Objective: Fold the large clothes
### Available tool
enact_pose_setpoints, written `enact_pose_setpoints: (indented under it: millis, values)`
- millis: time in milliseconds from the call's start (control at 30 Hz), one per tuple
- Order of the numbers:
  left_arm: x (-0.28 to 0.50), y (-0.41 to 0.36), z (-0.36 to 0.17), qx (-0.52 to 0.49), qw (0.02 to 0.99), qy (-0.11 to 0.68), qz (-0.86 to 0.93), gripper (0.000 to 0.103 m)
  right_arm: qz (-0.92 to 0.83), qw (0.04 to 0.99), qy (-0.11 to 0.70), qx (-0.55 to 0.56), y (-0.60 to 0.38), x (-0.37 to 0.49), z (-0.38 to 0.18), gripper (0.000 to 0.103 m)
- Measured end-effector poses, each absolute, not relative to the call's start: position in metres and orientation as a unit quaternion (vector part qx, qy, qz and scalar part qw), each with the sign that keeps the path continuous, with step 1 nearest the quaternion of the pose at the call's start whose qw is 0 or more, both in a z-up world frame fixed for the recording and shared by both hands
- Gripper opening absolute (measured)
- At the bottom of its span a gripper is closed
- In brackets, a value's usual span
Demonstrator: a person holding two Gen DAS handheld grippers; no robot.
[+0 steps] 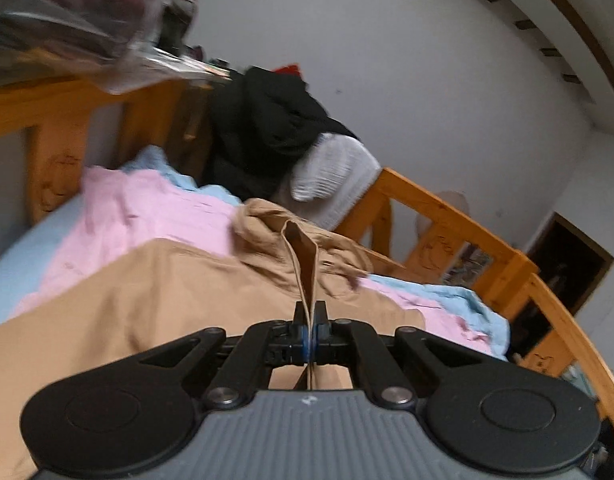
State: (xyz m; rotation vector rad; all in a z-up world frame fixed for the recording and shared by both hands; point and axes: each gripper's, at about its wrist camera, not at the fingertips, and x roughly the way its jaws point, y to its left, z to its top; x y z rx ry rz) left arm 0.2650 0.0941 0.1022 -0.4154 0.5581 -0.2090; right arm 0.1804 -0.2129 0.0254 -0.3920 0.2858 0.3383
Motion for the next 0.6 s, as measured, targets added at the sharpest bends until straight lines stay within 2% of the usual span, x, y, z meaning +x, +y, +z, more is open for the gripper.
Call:
enact_pose_setpoints:
  millis: [167,267,433,500,533,567,600]
  values:
    - [0.257,0.115,0.076,-0.213,0.929,0.295,-0.069,0.0,0.096,0.96,0.262,-0.023,-0.28,0.317,0.025,0.075]
    - [0.262,0.127,0.055,-0.214,0.922,0.316,-0.058,0.0,0.082,0.939,0.325,0.08,-0.31,0.395,0.003,0.074]
    - [0.273,0.137,0.03,-0.2,0.919,0.333,-0.062,0.0,0.066,0.92,0.362,0.136,-0.323,0.47,-0.033,0.065]
    - [0.276,0.137,0.022,-0.197,0.919,0.333,-0.071,0.0,0.08,0.913,0.372,0.149,-0.323,0.488,-0.037,0.041]
    - [0.279,0.137,0.018,-0.201,0.919,0.331,-0.078,0.0,0.087,0.91,0.377,0.147,-0.321,0.493,-0.035,0.009]
    - [0.281,0.135,0.015,-0.202,0.919,0.328,-0.084,0.0,0.086,0.914,0.374,0.13,-0.319,0.497,-0.03,0.003]
    - [0.283,0.133,0.012,-0.201,0.919,0.327,-0.09,0.0,0.092,0.921,0.364,0.1,-0.318,0.499,-0.021,0.001]
